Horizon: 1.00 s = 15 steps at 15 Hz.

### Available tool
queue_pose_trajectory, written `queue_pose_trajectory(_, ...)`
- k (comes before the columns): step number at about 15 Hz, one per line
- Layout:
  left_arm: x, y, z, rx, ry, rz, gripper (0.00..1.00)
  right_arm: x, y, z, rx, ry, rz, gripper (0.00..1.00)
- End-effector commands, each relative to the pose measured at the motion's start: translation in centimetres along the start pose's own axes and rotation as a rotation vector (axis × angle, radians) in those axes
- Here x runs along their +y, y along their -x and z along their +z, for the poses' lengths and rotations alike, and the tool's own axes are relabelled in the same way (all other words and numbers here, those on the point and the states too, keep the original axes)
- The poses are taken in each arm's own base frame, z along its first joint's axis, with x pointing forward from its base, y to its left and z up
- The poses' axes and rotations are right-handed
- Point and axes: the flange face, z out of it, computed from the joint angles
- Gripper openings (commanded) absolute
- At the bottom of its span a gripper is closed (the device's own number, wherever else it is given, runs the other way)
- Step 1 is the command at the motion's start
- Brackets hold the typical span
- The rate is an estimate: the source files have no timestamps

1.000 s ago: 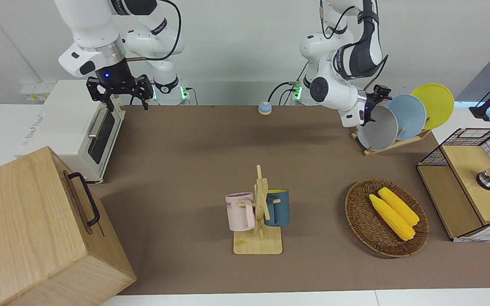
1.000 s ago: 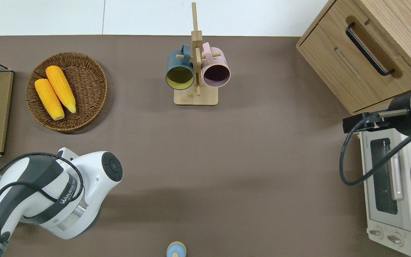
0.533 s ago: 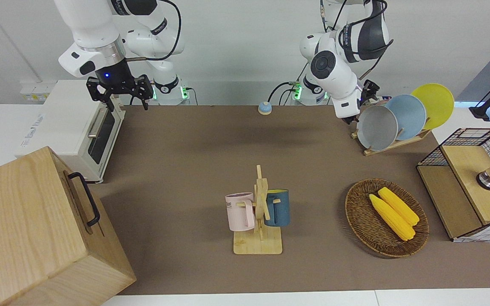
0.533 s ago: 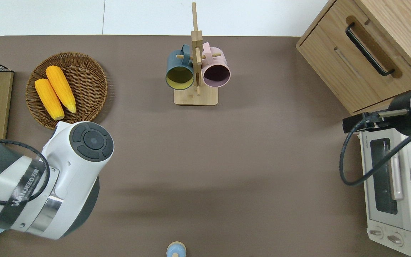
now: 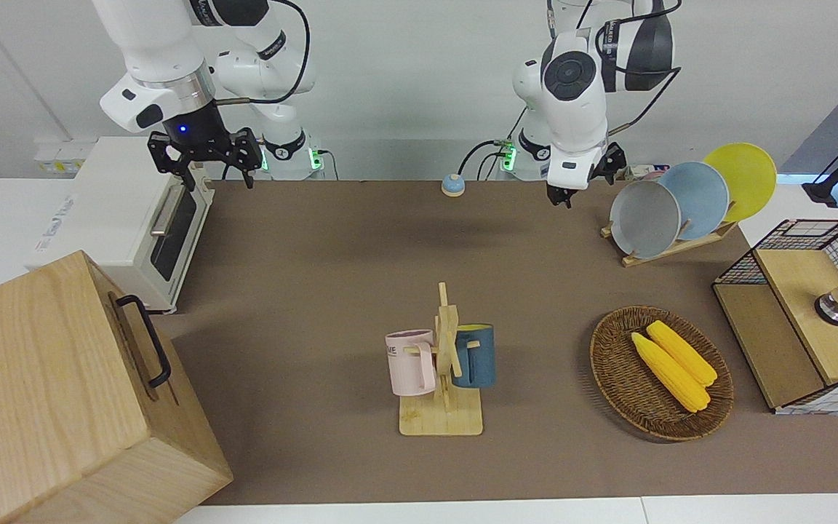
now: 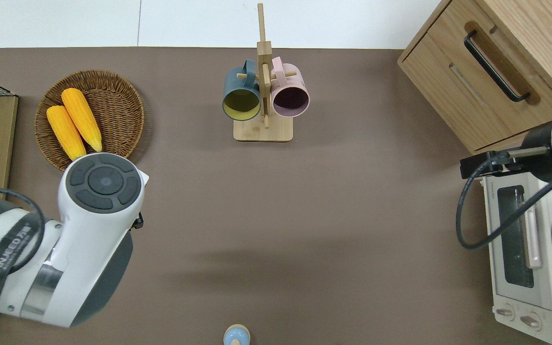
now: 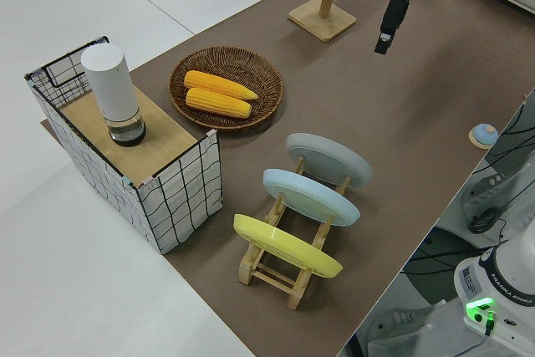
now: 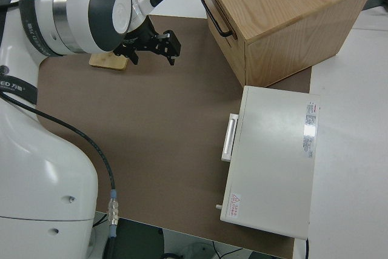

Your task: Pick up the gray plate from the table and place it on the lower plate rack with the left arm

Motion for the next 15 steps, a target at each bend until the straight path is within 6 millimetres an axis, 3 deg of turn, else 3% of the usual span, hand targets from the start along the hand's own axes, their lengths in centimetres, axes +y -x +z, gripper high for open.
queue_pose_trajectory(1, -3.1, -2.7, -1.2, 0.021, 0.212, 0.080, 1.00, 0.2, -0.1, -0.3, -0.004, 0.001, 0.015, 0.983)
queue_pose_trajectory(3, -5.2, -3.7, -2.7, 0.031, 0.320, 0.109, 1.00, 0.2, -0.1, -0.3, -0.005, 0.001, 0.015, 0.983)
queue_pose_trajectory(6, -7.7, -3.8, -3.2, 0.031, 0.410, 0.133, 1.00, 0.2, -0.1, -0.3, -0.005, 0.001, 0.015, 0.983)
queue_pose_trajectory(10, -8.8, -3.4, -5.1, 0.076, 0.422, 0.149, 1.00, 0.2, -0.1, -0.3, -0.005, 0.001, 0.017, 0.983)
queue_pose_trajectory(13, -9.0, -3.5, -8.4, 0.139, 0.440, 0.160, 1.00, 0.2, -0.1, -0.3, -0.004, 0.001, 0.015, 0.983)
queue_pose_trajectory(15, -8.7, -3.4, -8.6, 0.143, 0.438, 0.172, 1.00, 0.2, -0.1, -0.3, -0.005, 0.001, 0.015, 0.983)
